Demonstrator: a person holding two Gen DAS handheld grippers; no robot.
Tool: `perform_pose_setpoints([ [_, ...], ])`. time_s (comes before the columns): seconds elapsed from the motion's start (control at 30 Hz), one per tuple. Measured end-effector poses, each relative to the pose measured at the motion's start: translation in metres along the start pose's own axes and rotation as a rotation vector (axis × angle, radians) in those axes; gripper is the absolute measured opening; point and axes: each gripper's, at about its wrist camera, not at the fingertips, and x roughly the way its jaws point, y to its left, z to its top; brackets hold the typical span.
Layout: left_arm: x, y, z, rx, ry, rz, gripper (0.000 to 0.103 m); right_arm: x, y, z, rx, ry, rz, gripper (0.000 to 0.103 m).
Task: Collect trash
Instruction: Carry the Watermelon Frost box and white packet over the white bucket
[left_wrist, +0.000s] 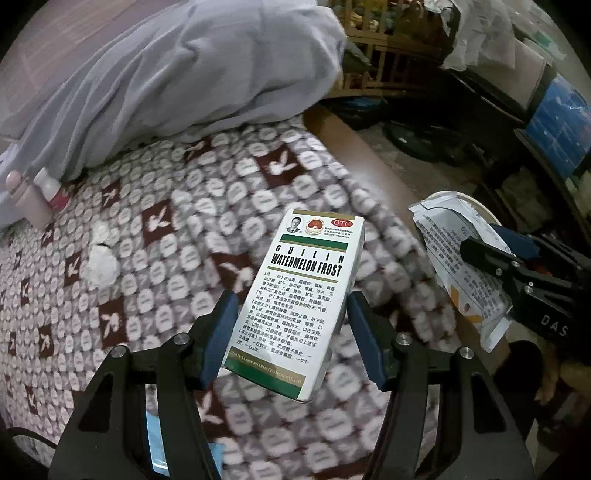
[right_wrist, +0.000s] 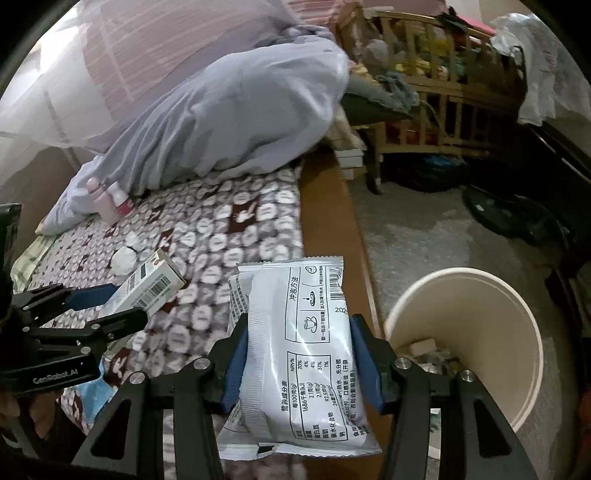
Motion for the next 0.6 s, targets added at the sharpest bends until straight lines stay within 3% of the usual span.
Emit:
perform_pose_setpoints([
  [0.6, 0.017, -0.071, 0.024, 0.071, 0.009, -0.072, 0.060, -0.019, -0.081, -0.016, 0.128, -0.005, -0.082, 0.051],
])
